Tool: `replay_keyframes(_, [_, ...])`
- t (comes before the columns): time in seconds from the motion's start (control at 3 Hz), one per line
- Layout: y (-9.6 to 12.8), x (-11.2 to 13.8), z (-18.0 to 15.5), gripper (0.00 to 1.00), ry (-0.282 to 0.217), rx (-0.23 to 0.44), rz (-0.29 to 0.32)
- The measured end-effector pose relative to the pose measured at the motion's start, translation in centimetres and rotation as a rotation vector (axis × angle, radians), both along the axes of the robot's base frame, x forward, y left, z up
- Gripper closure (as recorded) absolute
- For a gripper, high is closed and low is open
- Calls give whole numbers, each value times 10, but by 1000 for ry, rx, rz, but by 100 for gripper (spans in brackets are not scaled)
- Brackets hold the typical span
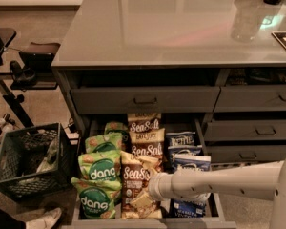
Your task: Pick brown chip bag from middle drawer and place on counter
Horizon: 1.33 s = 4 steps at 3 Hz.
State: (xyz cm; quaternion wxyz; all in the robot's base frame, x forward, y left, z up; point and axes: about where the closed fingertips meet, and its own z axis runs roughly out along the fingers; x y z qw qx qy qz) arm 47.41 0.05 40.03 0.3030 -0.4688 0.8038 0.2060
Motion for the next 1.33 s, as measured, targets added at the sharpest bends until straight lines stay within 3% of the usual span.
replay_keyframes(0.67, [0,0,5,80,-1,0,0])
replay_keyframes(1.0, [5,26,58,99,-114,46,64])
replay_keyframes(1.33, [-6,39,126,100,-198,145,101])
